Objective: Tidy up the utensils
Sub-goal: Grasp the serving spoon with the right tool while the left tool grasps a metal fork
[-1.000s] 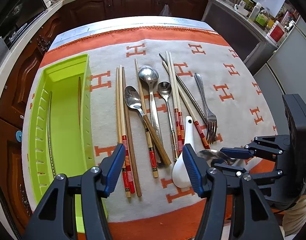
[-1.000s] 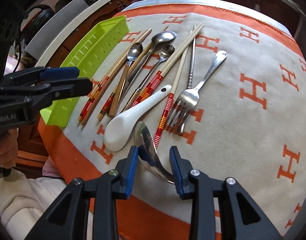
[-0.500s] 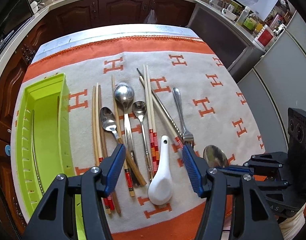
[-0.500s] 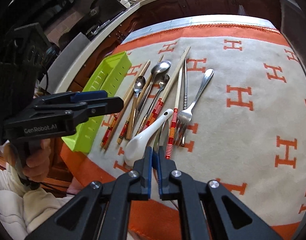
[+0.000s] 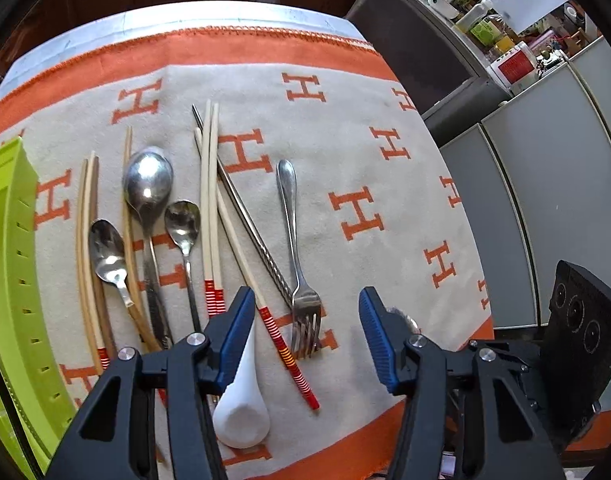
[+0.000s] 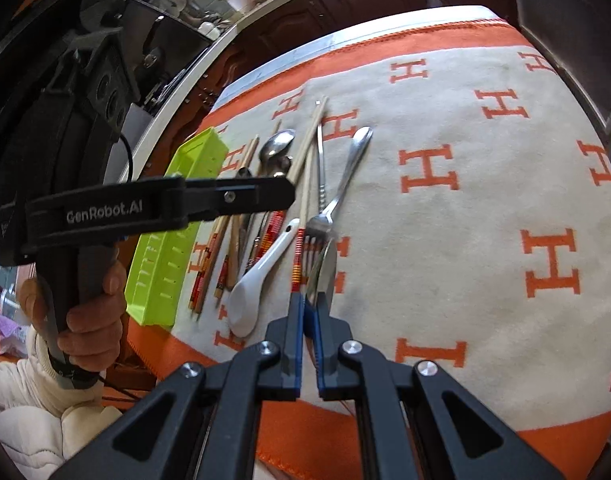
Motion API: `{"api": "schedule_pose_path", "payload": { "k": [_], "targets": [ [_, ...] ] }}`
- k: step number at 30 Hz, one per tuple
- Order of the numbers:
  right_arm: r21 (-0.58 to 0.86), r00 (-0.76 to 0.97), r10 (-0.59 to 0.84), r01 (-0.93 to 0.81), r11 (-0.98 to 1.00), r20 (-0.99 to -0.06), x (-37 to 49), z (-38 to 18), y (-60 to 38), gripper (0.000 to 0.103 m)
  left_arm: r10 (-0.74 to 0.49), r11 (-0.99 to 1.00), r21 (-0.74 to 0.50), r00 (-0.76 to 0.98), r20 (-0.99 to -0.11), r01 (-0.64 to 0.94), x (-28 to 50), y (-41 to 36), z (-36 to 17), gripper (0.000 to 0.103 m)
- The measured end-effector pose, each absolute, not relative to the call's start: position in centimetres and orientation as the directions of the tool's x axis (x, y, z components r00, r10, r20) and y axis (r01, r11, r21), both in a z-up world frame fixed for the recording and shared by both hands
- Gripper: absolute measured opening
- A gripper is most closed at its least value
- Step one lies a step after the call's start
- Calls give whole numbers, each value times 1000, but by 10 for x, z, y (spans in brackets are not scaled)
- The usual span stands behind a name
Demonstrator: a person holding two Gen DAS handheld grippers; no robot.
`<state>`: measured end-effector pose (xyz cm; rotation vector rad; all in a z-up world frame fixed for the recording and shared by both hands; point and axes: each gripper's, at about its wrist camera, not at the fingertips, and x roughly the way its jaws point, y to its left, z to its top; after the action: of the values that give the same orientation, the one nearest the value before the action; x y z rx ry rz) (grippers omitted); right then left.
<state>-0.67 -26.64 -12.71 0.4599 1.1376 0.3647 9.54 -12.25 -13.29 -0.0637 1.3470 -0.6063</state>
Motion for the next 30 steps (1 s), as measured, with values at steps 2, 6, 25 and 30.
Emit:
{"api": "schedule_pose_path", "payload": {
  "k": [2,6,25,30],
  "targets": [
    [537,382,495,3,844,-780,-5,-133,-277,4,-451,843,-403,59,-891,356,97,-125,-143,44],
    [556,382,494,64,829,-781,-3,-142,-290,4,-464,840,-437,8,-886,321,98,-126,-158,31],
    [568,372,502,87,819,-781,-8,-154,-298,4,-424,854,-402,-6,-905,329,97,-155,-179,9],
    [568,376,501,87,818,-779,-9,-154,-296,4,-382,872,-342,50,-923,351,93,-157,-175,2]
  ]
}}
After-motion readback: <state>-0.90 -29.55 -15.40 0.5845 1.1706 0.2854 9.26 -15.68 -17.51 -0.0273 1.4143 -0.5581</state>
